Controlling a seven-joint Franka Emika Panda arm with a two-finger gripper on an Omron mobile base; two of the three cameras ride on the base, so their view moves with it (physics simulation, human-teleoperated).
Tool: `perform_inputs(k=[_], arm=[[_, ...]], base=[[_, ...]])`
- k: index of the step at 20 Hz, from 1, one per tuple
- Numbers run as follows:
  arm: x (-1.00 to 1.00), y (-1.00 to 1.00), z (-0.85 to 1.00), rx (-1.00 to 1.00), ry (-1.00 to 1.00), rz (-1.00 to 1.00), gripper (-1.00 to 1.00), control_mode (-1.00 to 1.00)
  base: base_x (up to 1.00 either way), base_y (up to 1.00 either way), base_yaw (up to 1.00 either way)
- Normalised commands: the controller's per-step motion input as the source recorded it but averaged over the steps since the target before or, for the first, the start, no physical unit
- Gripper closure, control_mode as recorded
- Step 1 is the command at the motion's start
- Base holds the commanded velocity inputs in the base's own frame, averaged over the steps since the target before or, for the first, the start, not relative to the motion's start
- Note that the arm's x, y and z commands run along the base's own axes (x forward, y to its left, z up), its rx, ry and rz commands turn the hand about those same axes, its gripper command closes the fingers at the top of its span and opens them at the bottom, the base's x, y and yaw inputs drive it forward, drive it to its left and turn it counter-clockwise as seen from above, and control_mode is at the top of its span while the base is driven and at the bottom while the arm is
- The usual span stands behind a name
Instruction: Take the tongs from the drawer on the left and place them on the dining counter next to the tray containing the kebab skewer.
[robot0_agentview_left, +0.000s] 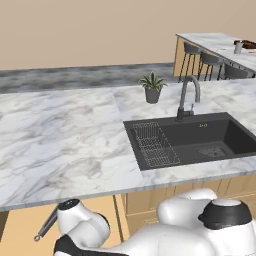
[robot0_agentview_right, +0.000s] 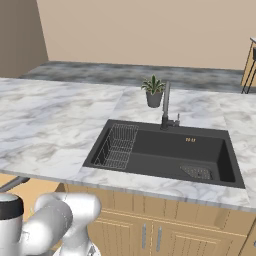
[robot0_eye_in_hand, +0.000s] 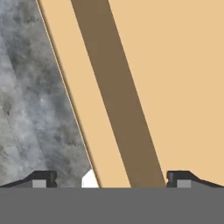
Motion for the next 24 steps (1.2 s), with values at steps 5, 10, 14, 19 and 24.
perform_inputs(k=[5,10,14,19,24], arm=[[0.00,0.28,-0.31,-0.05,0.27,0.19,-1.00,-1.00],[-0.01,0.32,-0.30,-0.05,0.12,0.16,-1.00,-1.00],[-0.24,0.37,-0.14,-0.03,0.01,0.10,-1.00,-1.00],[-0.38,0.39,-0.13,-0.02,0.01,0.07,-1.00,-1.00],[-0.38,0.31,-0.17,0.00,0.04,0.07,-1.00,-1.00]], base=[[0.00,0.00,0.00],[0.00,0.00,0.00],[0.00,0.00,0.00],[0.00,0.00,0.00],[0.00,0.00,0.00]])
